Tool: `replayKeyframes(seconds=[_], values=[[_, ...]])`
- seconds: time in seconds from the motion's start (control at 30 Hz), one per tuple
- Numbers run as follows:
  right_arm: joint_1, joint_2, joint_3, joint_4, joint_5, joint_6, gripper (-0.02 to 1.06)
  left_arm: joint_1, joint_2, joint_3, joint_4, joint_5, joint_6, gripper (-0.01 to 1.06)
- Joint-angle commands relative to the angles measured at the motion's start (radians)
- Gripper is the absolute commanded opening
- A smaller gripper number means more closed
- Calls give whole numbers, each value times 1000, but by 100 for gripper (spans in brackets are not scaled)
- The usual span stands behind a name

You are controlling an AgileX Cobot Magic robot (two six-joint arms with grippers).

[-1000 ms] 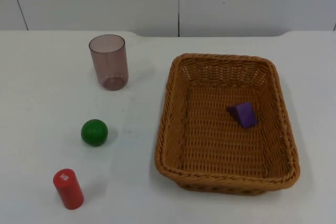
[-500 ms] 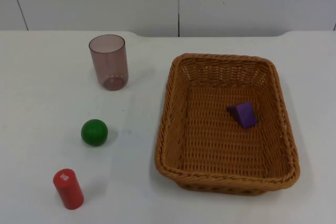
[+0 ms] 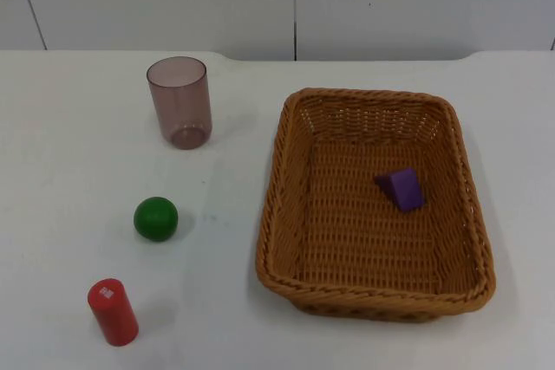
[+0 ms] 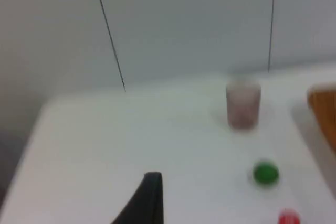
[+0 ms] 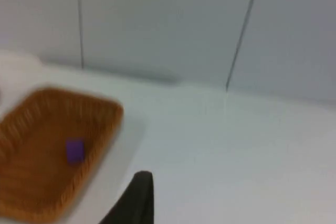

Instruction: Pick up the basket with the left hand and place the triangular block into the basket with the right hand.

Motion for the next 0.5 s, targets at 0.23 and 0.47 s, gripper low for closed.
replayKeyframes(seconds=[0.23, 0.47], values=[[-2, 0, 205, -12, -36, 33, 104, -4, 0, 233, 8, -61, -20, 105], [-2, 0, 214, -14, -36, 34, 104, -4, 0, 233, 22, -61, -32, 105]])
